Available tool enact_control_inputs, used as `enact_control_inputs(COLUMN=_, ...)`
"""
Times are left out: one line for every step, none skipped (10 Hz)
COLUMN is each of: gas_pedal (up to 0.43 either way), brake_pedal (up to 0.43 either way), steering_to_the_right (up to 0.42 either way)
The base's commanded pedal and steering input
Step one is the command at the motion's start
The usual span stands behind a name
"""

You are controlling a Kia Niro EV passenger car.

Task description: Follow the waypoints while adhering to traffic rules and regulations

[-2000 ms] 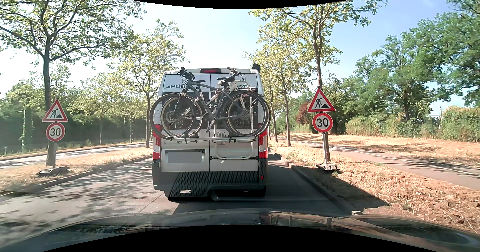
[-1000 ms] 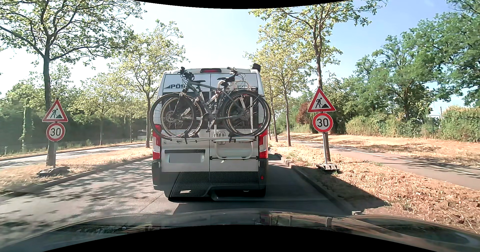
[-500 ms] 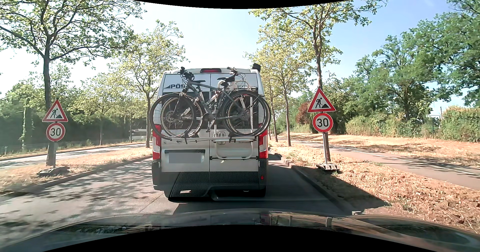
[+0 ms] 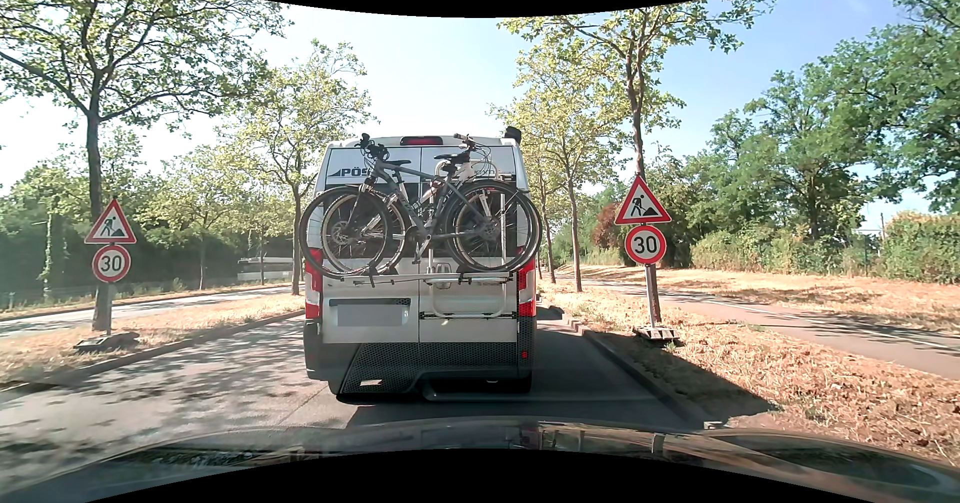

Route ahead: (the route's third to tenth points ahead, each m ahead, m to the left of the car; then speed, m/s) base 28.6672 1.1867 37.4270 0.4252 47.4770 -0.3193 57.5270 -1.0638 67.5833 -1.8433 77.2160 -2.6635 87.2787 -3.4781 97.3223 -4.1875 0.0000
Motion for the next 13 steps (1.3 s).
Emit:
enact_control_inputs(gas_pedal=0.0, brake_pedal=0.183, steering_to_the_right=-0.033)
enact_control_inputs(gas_pedal=0.0, brake_pedal=0.183, steering_to_the_right=-0.029)
enact_control_inputs(gas_pedal=0.0, brake_pedal=0.183, steering_to_the_right=-0.028)
enact_control_inputs(gas_pedal=0.0, brake_pedal=0.183, steering_to_the_right=-0.028)
enact_control_inputs(gas_pedal=0.0, brake_pedal=0.183, steering_to_the_right=-0.027)
enact_control_inputs(gas_pedal=0.0, brake_pedal=0.183, steering_to_the_right=-0.027)
enact_control_inputs(gas_pedal=0.0, brake_pedal=0.183, steering_to_the_right=-0.026)
enact_control_inputs(gas_pedal=0.0, brake_pedal=0.183, steering_to_the_right=-0.024)
enact_control_inputs(gas_pedal=0.0, brake_pedal=0.183, steering_to_the_right=-0.023)
enact_control_inputs(gas_pedal=0.0, brake_pedal=0.177, steering_to_the_right=-0.022)
enact_control_inputs(gas_pedal=0.0, brake_pedal=0.177, steering_to_the_right=-0.022)
enact_control_inputs(gas_pedal=0.0, brake_pedal=0.183, steering_to_the_right=-0.022)
enact_control_inputs(gas_pedal=0.0, brake_pedal=0.183, steering_to_the_right=-0.022)
